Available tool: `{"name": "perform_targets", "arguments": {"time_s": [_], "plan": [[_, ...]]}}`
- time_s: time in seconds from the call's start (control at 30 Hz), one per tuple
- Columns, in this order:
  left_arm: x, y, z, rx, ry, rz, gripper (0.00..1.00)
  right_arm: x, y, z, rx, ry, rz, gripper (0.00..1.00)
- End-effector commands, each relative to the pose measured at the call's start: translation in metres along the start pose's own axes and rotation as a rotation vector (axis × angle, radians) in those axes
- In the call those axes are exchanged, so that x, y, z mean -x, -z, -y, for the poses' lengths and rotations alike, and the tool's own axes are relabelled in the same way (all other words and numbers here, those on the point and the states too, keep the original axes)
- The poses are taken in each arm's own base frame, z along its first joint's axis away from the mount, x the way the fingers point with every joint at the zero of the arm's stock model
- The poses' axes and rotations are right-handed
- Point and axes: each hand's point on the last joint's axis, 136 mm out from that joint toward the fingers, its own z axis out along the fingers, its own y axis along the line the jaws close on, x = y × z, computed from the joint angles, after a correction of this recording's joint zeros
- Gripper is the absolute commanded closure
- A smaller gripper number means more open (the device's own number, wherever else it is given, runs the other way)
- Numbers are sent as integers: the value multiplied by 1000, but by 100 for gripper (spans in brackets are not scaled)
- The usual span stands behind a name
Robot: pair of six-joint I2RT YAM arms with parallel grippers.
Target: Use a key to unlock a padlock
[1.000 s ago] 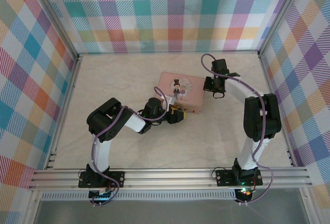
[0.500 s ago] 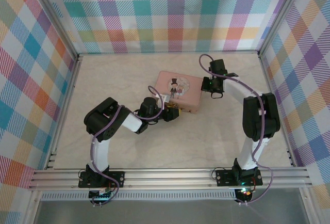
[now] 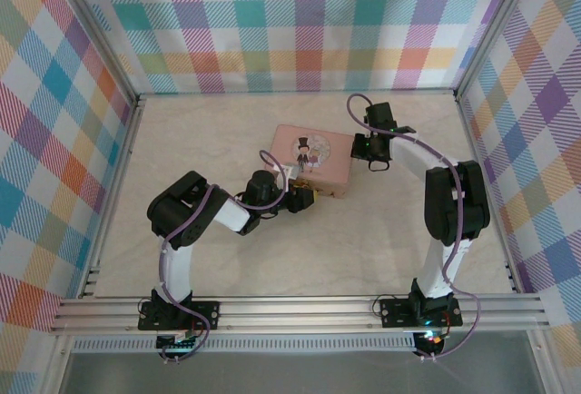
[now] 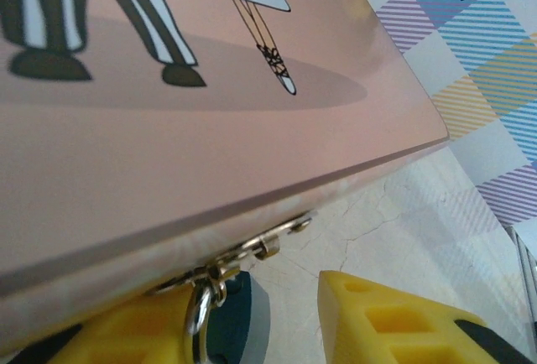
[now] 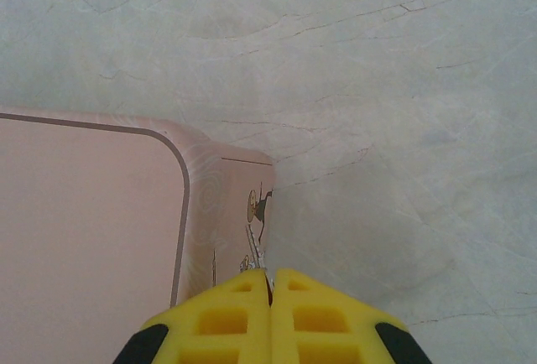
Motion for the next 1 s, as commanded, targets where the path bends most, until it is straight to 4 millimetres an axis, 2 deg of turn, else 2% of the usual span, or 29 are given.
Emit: {"name": "perform_targets", "arguments": {"time_s": [0.0, 0.4, 0.6, 0.77, 0.97], "plan": [[22, 6, 9, -32, -13, 60, 65, -21, -13, -7, 10, 26, -80, 100], [15, 15, -7, 6, 17, 32, 72, -16, -15, -10, 15, 30, -79, 100], [15, 13, -8, 2, 22, 20, 83, -13, -15, -12, 22, 34, -74, 100], [15, 12, -10, 8, 26, 6, 88, -12, -16, -13, 25, 38, -71, 100], [8, 14, -11, 6, 39, -37, 88, -2, -21, -17, 29, 63, -62, 100]]}}
